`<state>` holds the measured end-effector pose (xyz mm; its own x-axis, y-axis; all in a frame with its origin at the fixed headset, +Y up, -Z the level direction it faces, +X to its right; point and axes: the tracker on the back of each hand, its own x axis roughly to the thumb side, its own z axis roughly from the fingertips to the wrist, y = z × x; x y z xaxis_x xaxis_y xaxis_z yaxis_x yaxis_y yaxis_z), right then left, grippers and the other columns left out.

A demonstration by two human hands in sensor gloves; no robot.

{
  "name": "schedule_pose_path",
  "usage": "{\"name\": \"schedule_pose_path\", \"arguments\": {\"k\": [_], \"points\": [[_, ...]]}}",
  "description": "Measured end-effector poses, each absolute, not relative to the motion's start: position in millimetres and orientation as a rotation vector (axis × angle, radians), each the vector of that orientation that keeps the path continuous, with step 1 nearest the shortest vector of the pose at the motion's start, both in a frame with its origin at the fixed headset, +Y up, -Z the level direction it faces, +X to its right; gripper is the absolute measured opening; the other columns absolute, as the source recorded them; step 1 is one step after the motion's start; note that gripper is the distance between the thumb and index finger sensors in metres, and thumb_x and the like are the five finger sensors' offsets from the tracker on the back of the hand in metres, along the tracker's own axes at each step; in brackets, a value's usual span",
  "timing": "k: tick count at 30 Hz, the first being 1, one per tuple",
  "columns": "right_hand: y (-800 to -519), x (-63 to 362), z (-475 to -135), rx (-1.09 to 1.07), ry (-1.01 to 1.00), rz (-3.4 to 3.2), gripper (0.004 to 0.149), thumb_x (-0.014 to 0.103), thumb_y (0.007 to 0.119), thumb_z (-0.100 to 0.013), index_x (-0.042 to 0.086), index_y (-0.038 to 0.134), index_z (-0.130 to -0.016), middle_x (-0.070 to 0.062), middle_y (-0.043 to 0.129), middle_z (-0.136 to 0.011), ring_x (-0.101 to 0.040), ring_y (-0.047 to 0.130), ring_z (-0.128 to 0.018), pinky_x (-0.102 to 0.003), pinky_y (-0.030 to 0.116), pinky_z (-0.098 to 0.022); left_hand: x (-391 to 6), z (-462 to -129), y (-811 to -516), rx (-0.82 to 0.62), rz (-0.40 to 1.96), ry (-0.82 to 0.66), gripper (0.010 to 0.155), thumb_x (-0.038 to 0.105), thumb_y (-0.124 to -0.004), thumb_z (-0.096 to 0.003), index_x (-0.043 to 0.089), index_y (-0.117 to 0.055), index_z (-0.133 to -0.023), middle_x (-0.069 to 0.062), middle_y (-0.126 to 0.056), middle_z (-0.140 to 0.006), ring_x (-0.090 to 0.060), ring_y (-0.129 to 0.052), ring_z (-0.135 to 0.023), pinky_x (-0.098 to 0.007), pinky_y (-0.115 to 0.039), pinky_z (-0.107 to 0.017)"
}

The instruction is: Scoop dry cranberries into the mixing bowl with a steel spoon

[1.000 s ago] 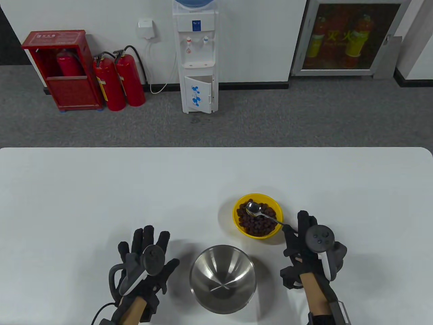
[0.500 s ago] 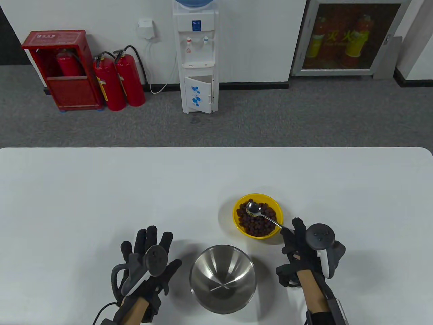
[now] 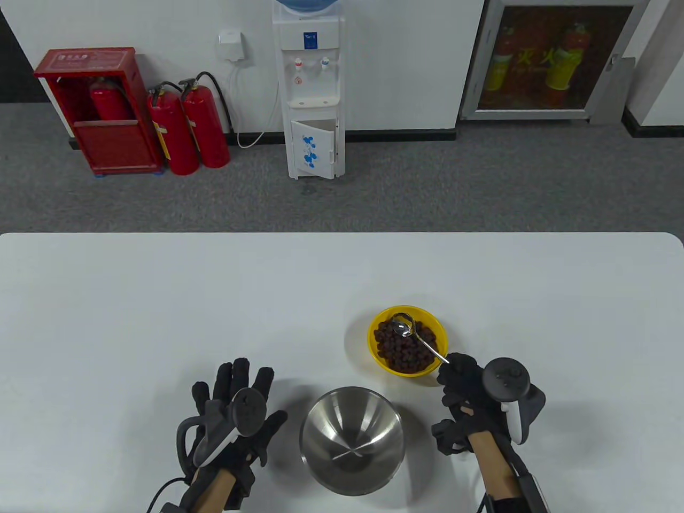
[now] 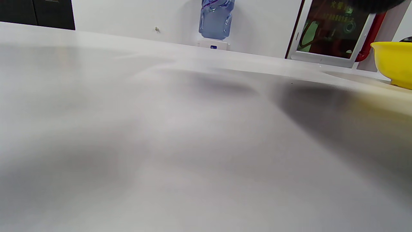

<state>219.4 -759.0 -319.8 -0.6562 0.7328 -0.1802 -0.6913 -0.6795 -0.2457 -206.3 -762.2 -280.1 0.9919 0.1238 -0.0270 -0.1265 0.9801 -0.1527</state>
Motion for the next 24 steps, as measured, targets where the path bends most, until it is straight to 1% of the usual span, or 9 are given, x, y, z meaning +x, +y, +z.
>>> {"name": "schedule_pose_path", "arguments": {"k": [2,5,10,14,16,17,18,21,24], "points": [[-755,217,-317,-0.286,-0.244,2.311,0.044,0.037,0.084,-0.046,0.014,0.080,-0.083,0.003,0.099,-0.066,-0.015,0.104,-0.046,-0.044,0.081,-0.040,-206,-280,-762,-0.152,0.123,0.015,0.080,0.075,-0.059,-0.0405,0.053,-0.015,-0.104,0.007,0.001,-0.119,-0.028,-0.003,-0.115,-0.070,-0.004,-0.071],[-740,214,-309,-0.229,-0.402,2.323,0.044,0.036,0.083,-0.046,0.014,0.080,-0.084,0.004,0.098,-0.067,-0.017,0.103,-0.047,-0.045,0.080,-0.042,-206,-280,-762,-0.150,0.123,0.014,0.080,0.075,-0.059,-0.0404,0.053,-0.015,-0.104,0.007,0.001,-0.119,-0.027,-0.003,-0.115,-0.070,-0.004,-0.071],[-708,204,-290,-0.037,-0.740,2.601,0.044,0.035,0.082,-0.047,0.017,0.078,-0.087,0.003,0.098,-0.066,-0.016,0.102,-0.045,-0.045,0.079,-0.043,-204,-280,-763,-0.156,0.119,0.007,0.080,0.075,-0.059,-0.0404,0.053,-0.015,-0.104,0.007,0.001,-0.119,-0.027,-0.004,-0.115,-0.070,-0.004,-0.071],[-700,193,-281,0.080,-0.892,2.858,0.043,0.036,0.081,-0.047,0.020,0.079,-0.086,0.007,0.098,-0.064,-0.014,0.103,-0.043,-0.044,0.081,-0.042,-200,-280,-763,-0.155,0.106,-0.004,0.080,0.075,-0.058,-0.0403,0.053,-0.015,-0.104,0.007,0.001,-0.119,-0.027,-0.004,-0.115,-0.070,-0.004,-0.071],[-700,189,-280,0.110,-0.931,2.915,0.042,0.036,0.081,-0.046,0.020,0.080,-0.085,0.007,0.098,-0.063,-0.014,0.103,-0.042,-0.044,0.081,-0.042,-199,-279,-762,-0.149,0.107,-0.008,0.080,0.075,-0.059,-0.0404,0.053,-0.015,-0.104,0.007,0.001,-0.119,-0.027,-0.004,-0.115,-0.070,-0.004,-0.071],[-700,188,-280,0.119,-0.938,2.929,0.042,0.036,0.082,-0.046,0.020,0.081,-0.085,0.004,0.099,-0.063,-0.014,0.103,-0.042,-0.044,0.081,-0.042,-199,-279,-762,-0.146,0.108,-0.008,0.080,0.075,-0.059,-0.0403,0.053,-0.015,-0.104,0.007,0.001,-0.119,-0.027,-0.003,-0.115,-0.070,-0.004,-0.071],[-701,186,-279,0.136,-0.965,2.967,0.041,0.036,0.082,-0.046,0.020,0.081,-0.084,0.007,0.098,-0.063,-0.014,0.103,-0.042,-0.044,0.081,-0.043,-199,-279,-761,-0.143,0.109,-0.011,0.080,0.075,-0.058,-0.0402,0.053,-0.015,-0.104,0.007,0.001,-0.119,-0.027,-0.003,-0.115,-0.070,-0.004,-0.071],[-702,185,-279,0.153,-1.010,3.035,0.040,0.036,0.081,-0.046,0.020,0.083,-0.083,0.005,0.099,-0.062,-0.014,0.103,-0.041,-0.044,0.081,-0.043,-198,-279,-762,-0.148,0.096,-0.023,0.081,0.076,-0.058,-0.0397,0.053,-0.015,-0.104,0.007,0.001,-0.119,-0.027,-0.003,-0.115,-0.070,-0.003,-0.071],[-704,183,-279,0.167,-1.002,3.046,0.040,0.035,0.081,-0.046,0.019,0.084,-0.082,0.004,0.099,-0.061,-0.013,0.104,-0.039,-0.044,0.082,-0.042,-196,-278,-762,-0.143,0.076,-0.026,0.081,0.076,-0.058,-0.0395,0.054,-0.015,-0.104,0.008,0.002,-0.118,-0.026,0.000,-0.115,-0.069,-0.001,-0.070]]}}
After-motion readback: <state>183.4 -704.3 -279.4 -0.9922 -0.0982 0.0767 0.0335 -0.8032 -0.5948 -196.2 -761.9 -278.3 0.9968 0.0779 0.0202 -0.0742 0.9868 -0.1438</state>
